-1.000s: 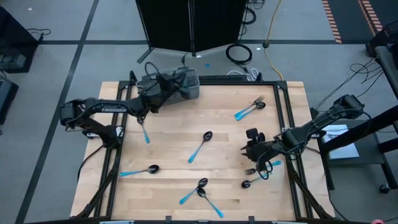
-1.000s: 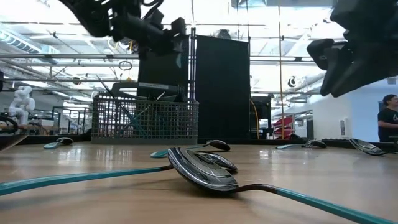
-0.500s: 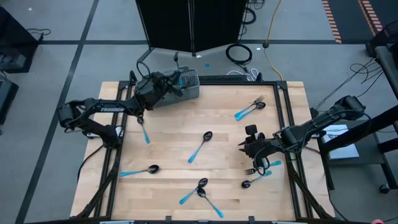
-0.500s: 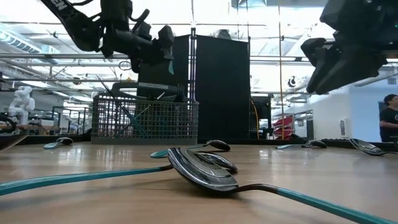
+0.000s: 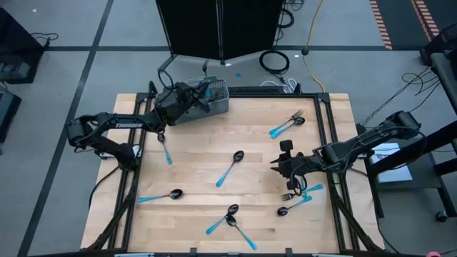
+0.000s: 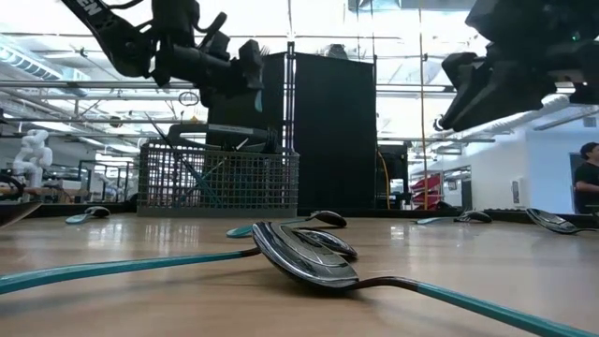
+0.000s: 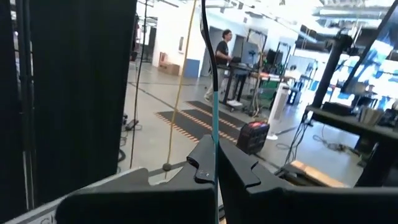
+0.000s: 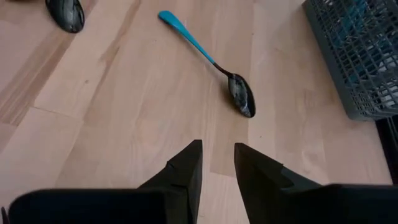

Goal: Sort silverware
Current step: Put the blue fork into the silverware basket

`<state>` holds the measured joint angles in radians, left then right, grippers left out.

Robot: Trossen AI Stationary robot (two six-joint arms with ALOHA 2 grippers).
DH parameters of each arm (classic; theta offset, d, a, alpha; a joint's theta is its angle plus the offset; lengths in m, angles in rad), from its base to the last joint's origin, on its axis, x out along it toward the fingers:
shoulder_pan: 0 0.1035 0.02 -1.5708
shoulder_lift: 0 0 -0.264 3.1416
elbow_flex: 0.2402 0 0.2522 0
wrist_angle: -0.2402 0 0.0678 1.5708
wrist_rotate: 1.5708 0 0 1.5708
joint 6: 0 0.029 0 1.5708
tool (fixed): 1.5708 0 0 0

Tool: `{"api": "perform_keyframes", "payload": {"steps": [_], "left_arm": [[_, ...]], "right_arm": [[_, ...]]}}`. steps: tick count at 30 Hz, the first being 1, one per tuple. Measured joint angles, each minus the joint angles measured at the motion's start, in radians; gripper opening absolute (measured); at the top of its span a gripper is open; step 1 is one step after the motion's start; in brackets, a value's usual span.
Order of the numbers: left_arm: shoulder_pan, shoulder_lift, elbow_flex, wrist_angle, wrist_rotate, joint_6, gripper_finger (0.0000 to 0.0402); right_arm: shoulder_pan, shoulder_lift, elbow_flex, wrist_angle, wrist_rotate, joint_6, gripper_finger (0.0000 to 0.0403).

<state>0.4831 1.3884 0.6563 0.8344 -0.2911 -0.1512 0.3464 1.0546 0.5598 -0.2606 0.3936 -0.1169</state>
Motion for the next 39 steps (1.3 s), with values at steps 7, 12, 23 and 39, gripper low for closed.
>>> {"api": "perform_keyframes", "payload": {"steps": [7,12,23,39], "left_arm": [[0.000,0.001,0.000,-0.035,-0.024,0.018,0.0000],[0.003,0.016,0.000,-0.055,-0.118,0.106,0.0000],[0.059,0.173,0.001,0.042,-0.127,0.095,0.0000],[0.079,0.207,0.001,0.062,-0.127,0.113,0.0006]], "right_arm": [[0.000,0.000,0.000,0.001,-0.001,0.022,0.0086],[0.000,0.000,0.000,0.003,-0.001,0.022,0.0086],[0.000,0.000,0.000,0.011,-0.001,-0.003,0.0086],[0.000,0.000,0.000,0.004,-0.003,0.000,0.0086]]}}
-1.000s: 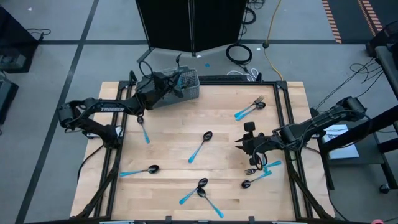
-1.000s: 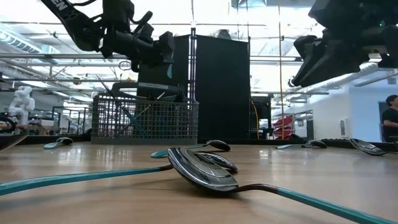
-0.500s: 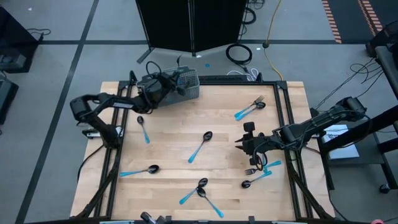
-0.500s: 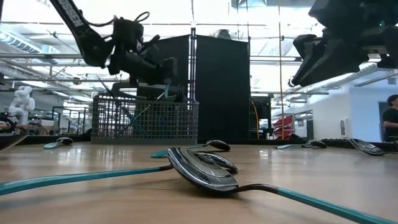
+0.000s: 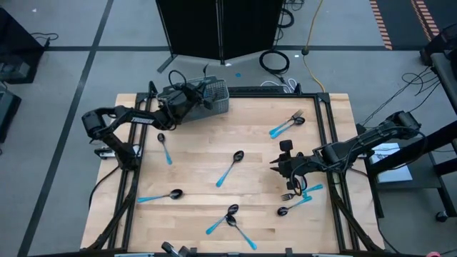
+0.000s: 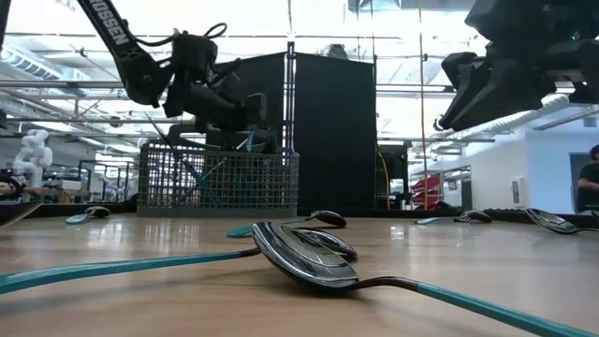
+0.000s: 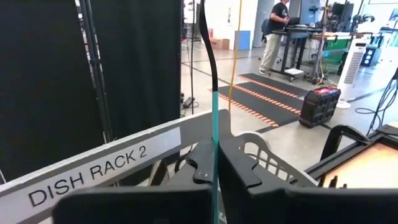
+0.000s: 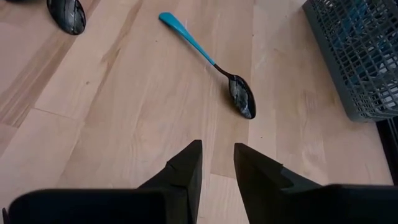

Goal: Sort silverware
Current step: Put the blue fork into the silverware basket

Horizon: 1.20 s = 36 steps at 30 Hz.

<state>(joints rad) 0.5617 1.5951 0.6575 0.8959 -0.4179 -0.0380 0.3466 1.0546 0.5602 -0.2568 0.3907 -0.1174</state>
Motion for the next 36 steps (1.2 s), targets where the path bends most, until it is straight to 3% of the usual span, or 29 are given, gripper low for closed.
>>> {"api": "perform_keyframes", "payload": {"steps": [15,24,31,36], "left_arm": [[0.000,0.000,0.000,0.000,-0.001,0.000,0.0055],[-0.014,-0.069,0.000,0.037,-0.001,-0.002,0.0057],[-0.111,-0.140,0.000,0.040,0.169,0.000,0.0057],[-0.254,-0.154,0.000,0.045,0.208,0.054,0.0056]], "right_arm": [[0.000,0.000,0.000,-0.002,0.000,0.000,0.0086],[0.000,0.000,0.002,-0.003,0.000,0.001,0.0086],[0.000,0.000,0.002,-0.007,0.000,0.004,0.0086],[0.000,0.000,0.002,-0.019,0.000,0.037,0.0086]]}}
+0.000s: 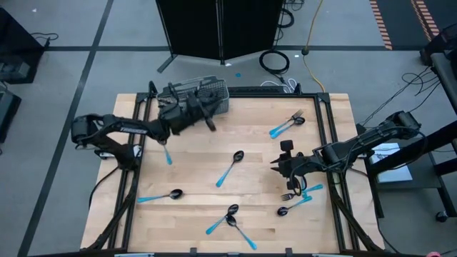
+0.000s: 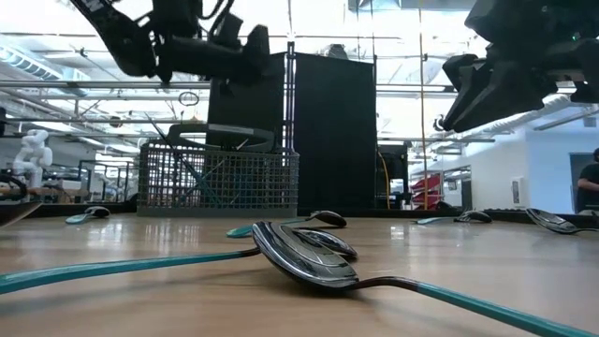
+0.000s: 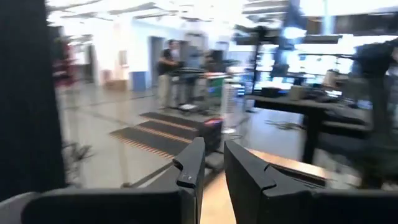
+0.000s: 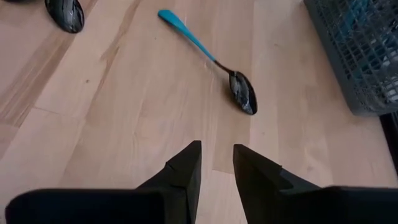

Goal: Sort silverware
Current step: Put the blue fork into the silverware basket

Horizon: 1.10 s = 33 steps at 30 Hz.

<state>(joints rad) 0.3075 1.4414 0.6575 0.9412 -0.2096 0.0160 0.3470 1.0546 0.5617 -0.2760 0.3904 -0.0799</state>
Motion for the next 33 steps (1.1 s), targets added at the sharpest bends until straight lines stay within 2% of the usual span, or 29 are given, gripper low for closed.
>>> {"api": "perform_keyframes", "payload": {"steps": [5,9,13,21,29,33], "left_arm": [[-0.137,0.026,0.000,0.083,0.004,0.086,0.0056],[-0.196,0.063,0.000,0.196,0.039,0.152,0.0056],[-0.206,0.104,0.000,0.287,0.065,0.148,0.0056],[-0.215,0.136,0.000,0.284,0.114,0.123,0.0056],[-0.217,0.136,0.000,0.299,0.117,0.121,0.0056],[-0.228,0.136,0.002,0.311,0.160,0.120,0.0056]], "right_arm": [[0.000,0.000,0.000,-0.054,-0.001,0.079,0.0086],[0.000,0.000,0.000,-0.067,-0.001,0.173,0.0086],[0.000,0.000,0.000,-0.068,-0.032,0.271,0.0086],[0.002,0.000,0.000,-0.096,-0.156,0.400,0.0086],[0.002,0.000,0.000,-0.179,-0.158,0.504,0.0086],[0.002,0.000,0.000,-0.200,-0.158,0.581,0.0086]]}}
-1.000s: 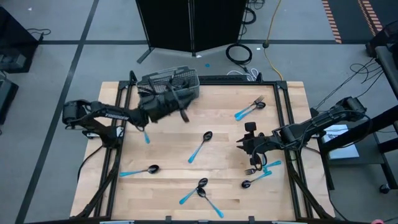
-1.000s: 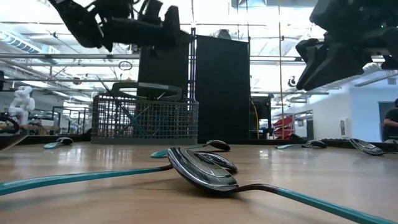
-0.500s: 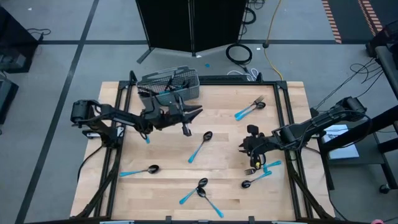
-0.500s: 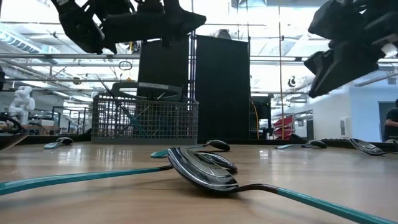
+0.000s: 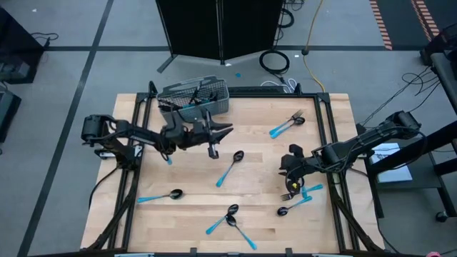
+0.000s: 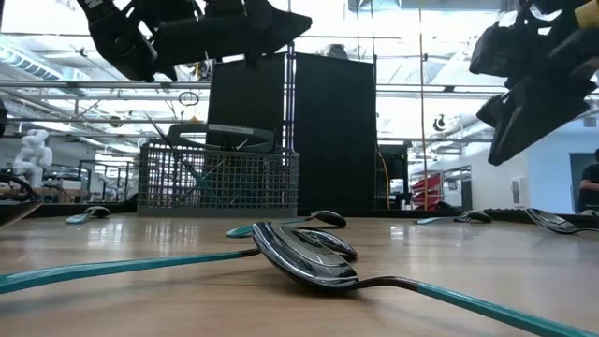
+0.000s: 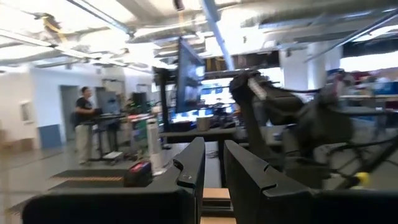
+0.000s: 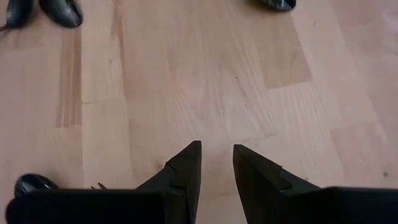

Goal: Sort silverware
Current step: Put the blue fork into the silverware basket

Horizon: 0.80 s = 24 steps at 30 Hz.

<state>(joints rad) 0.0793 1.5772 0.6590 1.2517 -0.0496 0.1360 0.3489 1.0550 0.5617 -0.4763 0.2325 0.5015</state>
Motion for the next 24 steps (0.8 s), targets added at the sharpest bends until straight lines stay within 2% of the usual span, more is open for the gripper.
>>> {"api": "perform_keyframes", "payload": {"steps": [9,14,24], "left_arm": [[-0.089,0.000,0.064,-0.010,0.066,0.001,0.0056],[-0.120,0.000,0.097,-0.093,0.075,0.037,0.0056],[-0.116,0.000,0.105,-0.232,0.072,0.075,0.0056]], "right_arm": [[0.069,0.000,0.000,0.001,0.000,0.203,0.0086],[0.143,0.000,0.000,0.002,0.004,0.292,0.0086],[0.267,0.000,-0.001,0.008,-0.027,0.326,0.0086]]}}
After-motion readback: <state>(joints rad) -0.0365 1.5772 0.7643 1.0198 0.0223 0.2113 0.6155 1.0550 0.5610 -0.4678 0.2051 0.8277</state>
